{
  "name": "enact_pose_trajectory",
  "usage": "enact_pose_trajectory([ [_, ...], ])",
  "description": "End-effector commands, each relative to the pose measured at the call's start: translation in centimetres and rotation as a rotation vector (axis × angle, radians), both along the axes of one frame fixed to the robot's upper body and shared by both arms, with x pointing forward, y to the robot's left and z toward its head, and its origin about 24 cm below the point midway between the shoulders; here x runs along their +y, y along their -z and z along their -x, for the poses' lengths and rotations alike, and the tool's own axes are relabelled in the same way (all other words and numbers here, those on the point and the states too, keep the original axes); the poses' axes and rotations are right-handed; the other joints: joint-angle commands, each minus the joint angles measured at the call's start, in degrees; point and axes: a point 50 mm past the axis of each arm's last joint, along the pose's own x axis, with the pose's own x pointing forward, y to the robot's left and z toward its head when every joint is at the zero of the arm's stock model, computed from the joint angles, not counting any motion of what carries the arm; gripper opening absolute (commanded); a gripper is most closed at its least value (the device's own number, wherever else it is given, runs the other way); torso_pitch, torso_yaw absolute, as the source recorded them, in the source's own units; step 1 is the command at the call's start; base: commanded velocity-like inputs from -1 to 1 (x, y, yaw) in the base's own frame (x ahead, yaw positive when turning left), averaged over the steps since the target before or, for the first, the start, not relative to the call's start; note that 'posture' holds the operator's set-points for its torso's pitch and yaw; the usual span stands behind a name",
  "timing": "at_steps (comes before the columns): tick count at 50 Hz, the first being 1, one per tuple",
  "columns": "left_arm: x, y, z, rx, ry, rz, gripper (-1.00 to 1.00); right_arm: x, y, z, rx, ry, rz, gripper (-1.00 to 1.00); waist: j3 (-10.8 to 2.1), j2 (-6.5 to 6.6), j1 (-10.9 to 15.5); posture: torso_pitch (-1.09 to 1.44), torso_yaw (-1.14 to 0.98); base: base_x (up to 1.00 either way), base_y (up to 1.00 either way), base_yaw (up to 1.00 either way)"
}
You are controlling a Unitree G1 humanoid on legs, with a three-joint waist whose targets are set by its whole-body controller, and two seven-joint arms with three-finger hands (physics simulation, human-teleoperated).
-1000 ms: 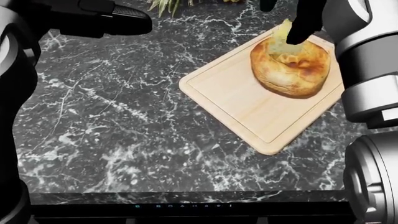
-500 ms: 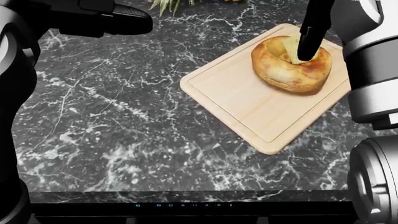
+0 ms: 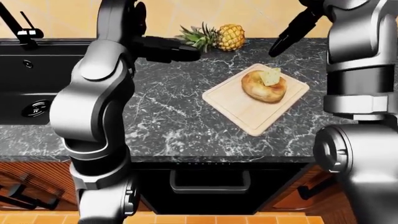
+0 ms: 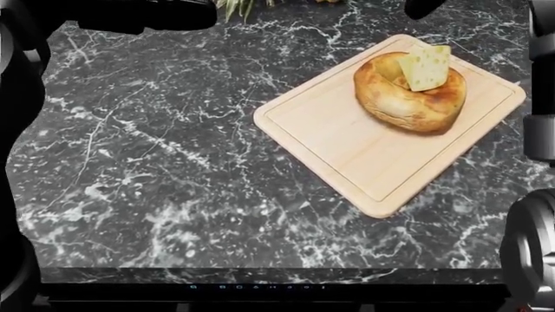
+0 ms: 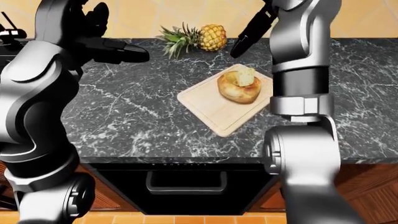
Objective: Pick up the wedge of cheese and place it on the slice of bread to prepare a simple cheese on bread dish.
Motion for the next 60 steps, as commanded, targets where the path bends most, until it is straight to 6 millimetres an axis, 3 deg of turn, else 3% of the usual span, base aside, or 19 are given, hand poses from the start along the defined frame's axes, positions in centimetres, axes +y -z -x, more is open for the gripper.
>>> enact_pose_trajectory([
  [1,0.1,-1.9,0.8,-0.094,-0.008,0.009,1.0,-0.2,-2.1,1.0,-0.099,0.003,-0.025,1.0,-1.83,-0.05,0.0,0.0,0.0,0.0,0.0,0.0],
  [11,-0.5,-3.4,1.4,-0.125,0.008,0.03,1.0,-1.5,-1.8,1.9,-0.158,0.019,-0.14,1.0,-1.71,-0.33,0.1,0.0,0.0,0.0,0.0,0.0],
  [25,-0.8,-3.2,1.5,-0.124,0.012,0.025,1.0,-2.2,-1.7,3.0,-0.243,0.034,-0.242,1.0,-1.72,-0.4,0.2,0.0,0.0,0.0,0.0,0.0],
  [60,-0.7,-3.2,1.8,-0.135,0.019,0.043,1.0,-2.0,-2.2,3.6,-0.349,0.015,-0.246,1.0,-1.69,-0.51,0.2,0.0,0.0,0.0,0.0,0.0],
])
